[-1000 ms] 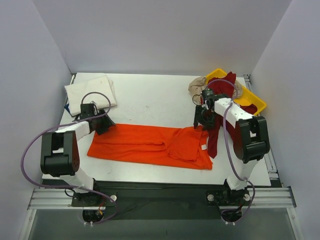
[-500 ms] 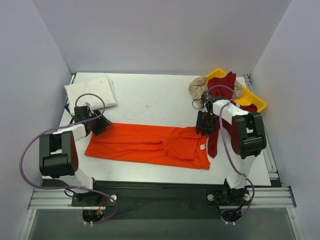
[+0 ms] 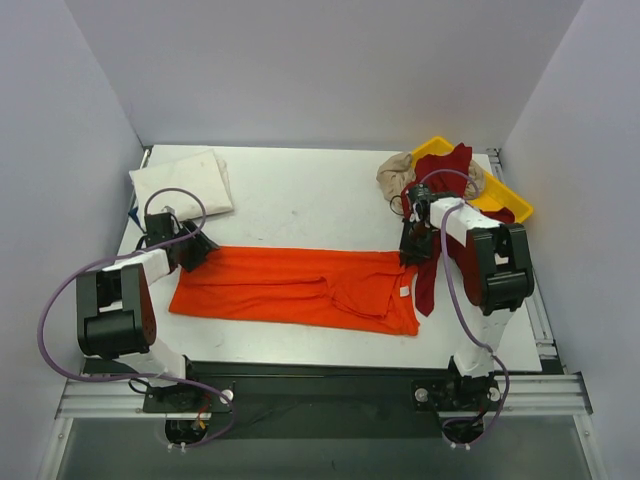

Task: Fold and stack the t-shirts
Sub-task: Fold the other side of the tshirt into a rectangle, then rotate the tshirt 90 degrees

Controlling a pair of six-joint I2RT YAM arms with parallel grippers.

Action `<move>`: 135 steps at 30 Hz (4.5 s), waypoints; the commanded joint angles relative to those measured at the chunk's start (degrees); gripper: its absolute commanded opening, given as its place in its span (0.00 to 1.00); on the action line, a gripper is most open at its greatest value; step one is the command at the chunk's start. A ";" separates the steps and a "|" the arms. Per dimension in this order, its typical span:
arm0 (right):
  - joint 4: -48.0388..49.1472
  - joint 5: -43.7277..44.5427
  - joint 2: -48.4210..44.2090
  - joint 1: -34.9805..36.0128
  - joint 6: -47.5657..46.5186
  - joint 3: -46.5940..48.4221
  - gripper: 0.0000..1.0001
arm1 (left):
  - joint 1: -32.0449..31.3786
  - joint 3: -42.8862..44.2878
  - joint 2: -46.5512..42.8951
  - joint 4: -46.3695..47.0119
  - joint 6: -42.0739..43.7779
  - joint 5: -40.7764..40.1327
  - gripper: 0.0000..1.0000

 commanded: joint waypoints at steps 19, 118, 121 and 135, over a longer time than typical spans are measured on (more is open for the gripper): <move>-2.19 -1.54 -1.42 -0.73 1.74 8.14 0.49 | 0.02 5.44 -13.05 -15.52 7.01 -6.50 0.75; -0.60 -4.98 16.31 4.46 4.29 20.16 0.53 | -25.12 -10.28 -13.05 -8.49 -2.83 -4.74 0.79; -1.75 -5.59 19.48 4.02 5.25 24.83 0.53 | -25.56 -10.72 -15.08 -9.90 -4.33 -4.66 0.79; -3.86 -9.45 22.22 3.84 6.75 42.17 0.53 | -27.58 -12.84 -26.41 -10.34 -7.32 -2.63 0.79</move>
